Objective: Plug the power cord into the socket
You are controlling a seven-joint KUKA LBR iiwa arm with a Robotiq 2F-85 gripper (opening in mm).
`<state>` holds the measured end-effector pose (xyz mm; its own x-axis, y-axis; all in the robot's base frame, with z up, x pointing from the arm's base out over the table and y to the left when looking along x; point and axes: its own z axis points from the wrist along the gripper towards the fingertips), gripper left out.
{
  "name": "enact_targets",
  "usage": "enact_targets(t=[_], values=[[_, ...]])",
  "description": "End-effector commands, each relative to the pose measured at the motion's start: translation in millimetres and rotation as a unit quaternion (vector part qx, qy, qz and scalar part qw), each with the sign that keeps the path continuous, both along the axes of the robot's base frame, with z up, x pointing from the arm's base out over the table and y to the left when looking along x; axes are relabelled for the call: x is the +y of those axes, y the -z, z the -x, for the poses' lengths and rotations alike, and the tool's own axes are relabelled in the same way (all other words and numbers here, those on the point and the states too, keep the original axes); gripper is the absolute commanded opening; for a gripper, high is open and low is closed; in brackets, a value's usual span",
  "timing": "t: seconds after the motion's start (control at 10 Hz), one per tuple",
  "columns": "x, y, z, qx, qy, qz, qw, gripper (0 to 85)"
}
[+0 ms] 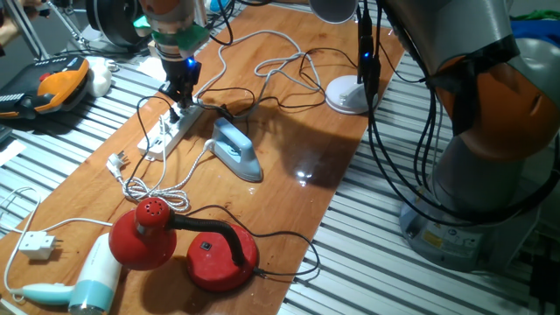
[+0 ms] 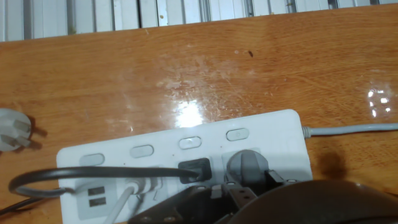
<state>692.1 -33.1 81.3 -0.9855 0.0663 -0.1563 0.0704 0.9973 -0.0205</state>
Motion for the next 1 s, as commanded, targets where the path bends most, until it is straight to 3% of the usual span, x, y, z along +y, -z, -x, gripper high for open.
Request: enact_targets(t=[0.0,0.4,0.9], values=[[-1.1,0.1,-0.3,0.000,-0.002,0.000,1.0000,0.0],[3.4,2.2,2.1,-0.002,-0.013,-0.009,0.9999,0.0],[2.7,2.3,1.9,-0.003,-0.033,-0.003,0.9995,0.0]])
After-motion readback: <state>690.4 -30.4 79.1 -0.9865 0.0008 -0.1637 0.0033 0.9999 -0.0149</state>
